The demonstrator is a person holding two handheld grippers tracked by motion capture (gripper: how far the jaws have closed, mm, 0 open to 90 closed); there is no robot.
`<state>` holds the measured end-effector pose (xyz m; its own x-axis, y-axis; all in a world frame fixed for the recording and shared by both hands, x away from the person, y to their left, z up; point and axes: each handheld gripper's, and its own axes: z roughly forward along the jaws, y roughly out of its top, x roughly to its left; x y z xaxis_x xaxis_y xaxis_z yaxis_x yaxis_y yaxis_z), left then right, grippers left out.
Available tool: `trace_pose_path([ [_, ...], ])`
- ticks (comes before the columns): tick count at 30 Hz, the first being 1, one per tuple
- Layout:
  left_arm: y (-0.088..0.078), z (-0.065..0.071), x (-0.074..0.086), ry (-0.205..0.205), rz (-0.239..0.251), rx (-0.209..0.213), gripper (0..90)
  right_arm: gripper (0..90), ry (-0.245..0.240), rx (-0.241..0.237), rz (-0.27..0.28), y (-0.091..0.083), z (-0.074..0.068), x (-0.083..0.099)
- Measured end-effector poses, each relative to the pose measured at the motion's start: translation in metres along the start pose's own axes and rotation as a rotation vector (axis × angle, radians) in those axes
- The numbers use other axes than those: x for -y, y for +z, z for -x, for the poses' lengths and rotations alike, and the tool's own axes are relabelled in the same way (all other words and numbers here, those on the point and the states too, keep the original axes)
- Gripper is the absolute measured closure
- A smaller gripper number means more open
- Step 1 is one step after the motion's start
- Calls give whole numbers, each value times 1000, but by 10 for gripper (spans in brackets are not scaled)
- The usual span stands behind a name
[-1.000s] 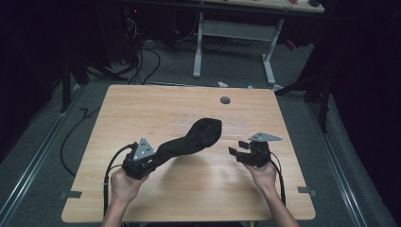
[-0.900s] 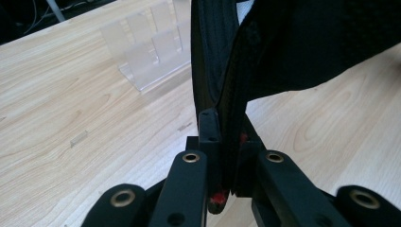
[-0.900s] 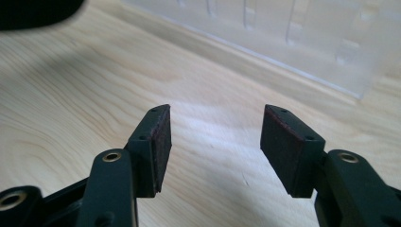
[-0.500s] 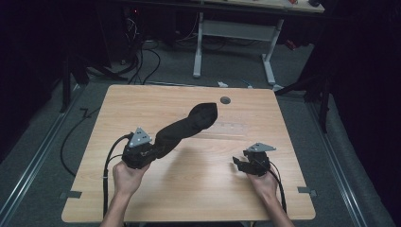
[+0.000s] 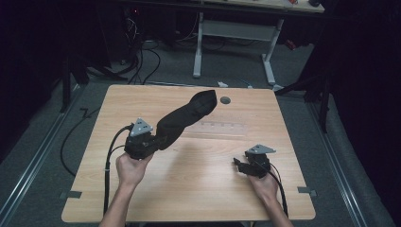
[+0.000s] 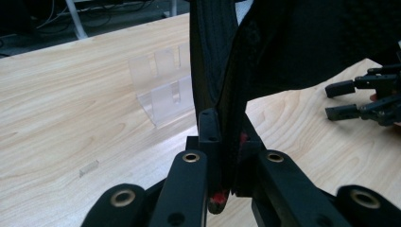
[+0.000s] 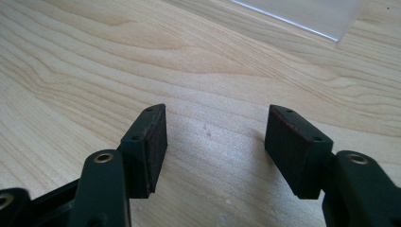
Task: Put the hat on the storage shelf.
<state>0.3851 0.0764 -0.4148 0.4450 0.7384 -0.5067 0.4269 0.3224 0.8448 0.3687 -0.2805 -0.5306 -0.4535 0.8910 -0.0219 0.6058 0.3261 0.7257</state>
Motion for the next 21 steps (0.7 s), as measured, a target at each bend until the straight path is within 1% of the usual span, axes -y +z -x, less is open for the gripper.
trace_pose_path([
  [4,5,2,-6,-15,9,-4,856,396,1,1,0,0,0,0],
  [11,15,4,-15,-22,30,-20,856,394,4,2,0,0,0,0],
  [14,19,3,-18,-36,44,-26,856,393,6,3,-1,0,0,0],
  [15,23,3,-20,-47,51,-30,856,393,6,4,-1,0,-1,0],
  [16,23,3,-20,-47,51,-30,856,393,6,4,-1,0,-1,0],
  [17,28,2,-21,-52,59,-37,856,392,7,5,-1,0,-1,0],
  [19,32,1,-22,-61,64,-42,856,392,7,5,-1,0,-1,0],
  [21,34,1,-23,-62,64,-46,856,391,6,6,0,0,-1,0],
])
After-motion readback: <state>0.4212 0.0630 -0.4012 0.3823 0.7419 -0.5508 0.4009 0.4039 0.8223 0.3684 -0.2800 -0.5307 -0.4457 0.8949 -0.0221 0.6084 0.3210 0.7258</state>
